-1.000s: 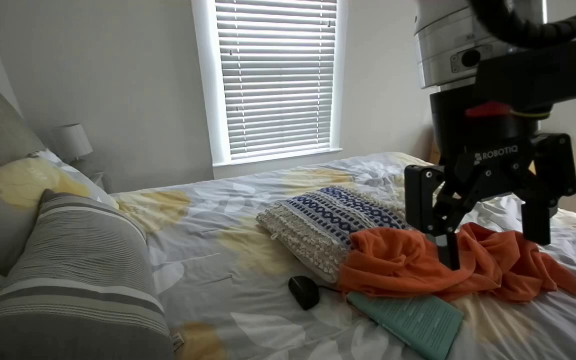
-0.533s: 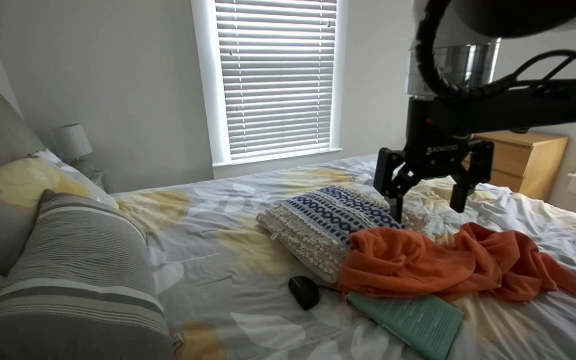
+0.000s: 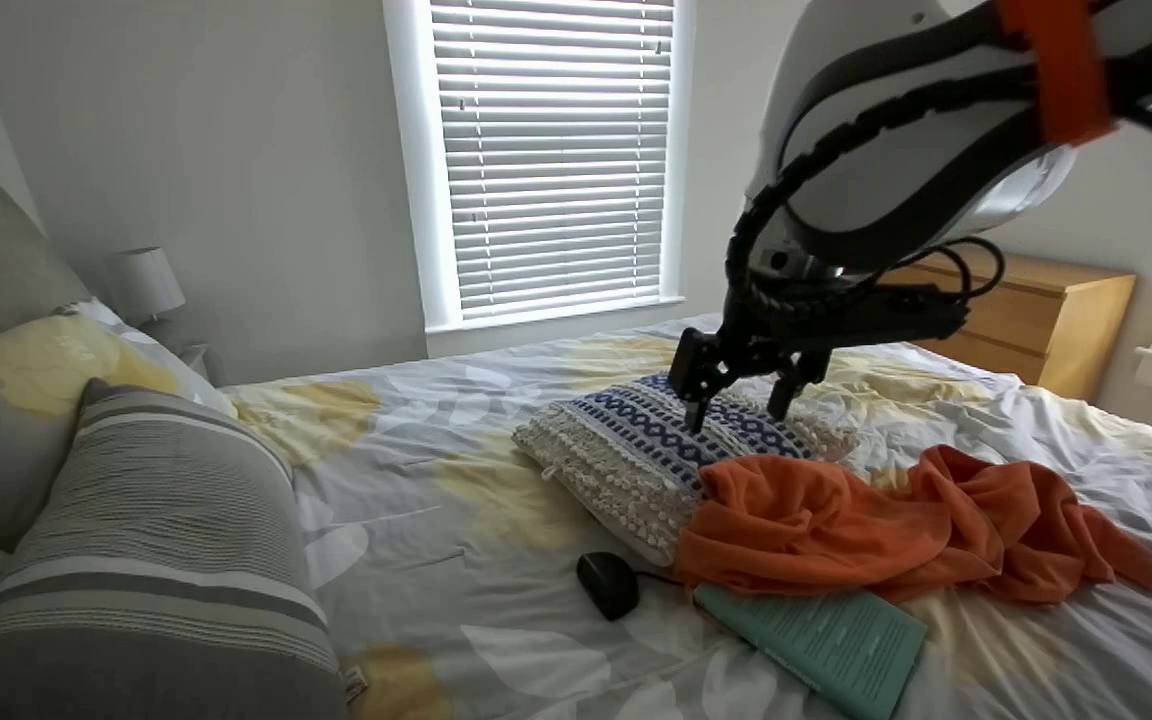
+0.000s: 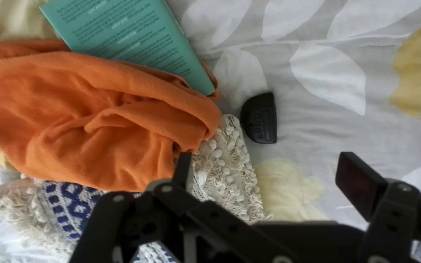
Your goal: Push a button on the black appliance
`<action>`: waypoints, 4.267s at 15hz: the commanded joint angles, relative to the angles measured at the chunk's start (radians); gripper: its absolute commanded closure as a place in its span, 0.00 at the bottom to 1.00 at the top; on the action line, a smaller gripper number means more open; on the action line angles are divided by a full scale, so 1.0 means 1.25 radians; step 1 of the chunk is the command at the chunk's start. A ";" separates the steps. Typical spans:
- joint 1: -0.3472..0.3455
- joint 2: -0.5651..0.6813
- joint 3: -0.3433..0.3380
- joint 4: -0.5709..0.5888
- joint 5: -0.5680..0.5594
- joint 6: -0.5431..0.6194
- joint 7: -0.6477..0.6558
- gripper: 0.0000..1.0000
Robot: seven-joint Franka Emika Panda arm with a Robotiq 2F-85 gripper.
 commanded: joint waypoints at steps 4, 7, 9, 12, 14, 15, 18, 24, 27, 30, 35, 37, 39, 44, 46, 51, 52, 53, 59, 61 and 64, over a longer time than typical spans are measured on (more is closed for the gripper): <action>0.038 0.216 -0.004 0.182 0.056 0.033 -0.104 0.00; 0.040 0.289 -0.006 0.233 0.091 0.080 -0.104 0.00; 0.038 0.329 -0.005 0.261 0.115 0.084 -0.106 0.00; 0.050 0.291 -0.021 0.220 0.097 0.077 -0.096 0.00; 0.052 0.285 -0.022 0.220 0.096 0.077 -0.096 0.00; 0.052 0.283 -0.022 0.221 0.096 0.077 -0.096 0.00; 0.052 0.282 -0.022 0.221 0.096 0.077 -0.096 0.00; 0.072 0.357 -0.052 0.270 0.081 0.158 -0.066 0.00; 0.080 0.406 -0.059 0.305 0.086 0.180 -0.061 0.27; 0.092 0.461 -0.070 0.359 0.094 0.193 -0.030 0.51; 0.128 0.550 -0.119 0.452 0.091 0.193 0.078 0.88; 0.146 0.583 -0.141 0.480 0.084 0.198 0.118 1.00; 0.164 0.614 -0.161 0.505 0.077 0.196 0.147 1.00; 0.189 0.680 -0.194 0.578 0.075 0.184 0.194 1.00; 0.197 0.704 -0.210 0.606 0.071 0.181 0.213 1.00; 0.203 0.754 -0.233 0.662 0.068 0.177 0.238 1.00; 0.204 0.764 -0.236 0.671 0.066 0.178 0.240 1.00; 0.205 0.770 -0.239 0.680 0.065 0.177 0.244 1.00; 0.197 0.811 -0.233 0.737 0.065 0.168 0.227 1.00; 0.195 0.821 -0.230 0.754 0.066 0.164 0.223 1.00; 0.193 0.833 -0.226 0.772 0.067 0.150 0.221 1.00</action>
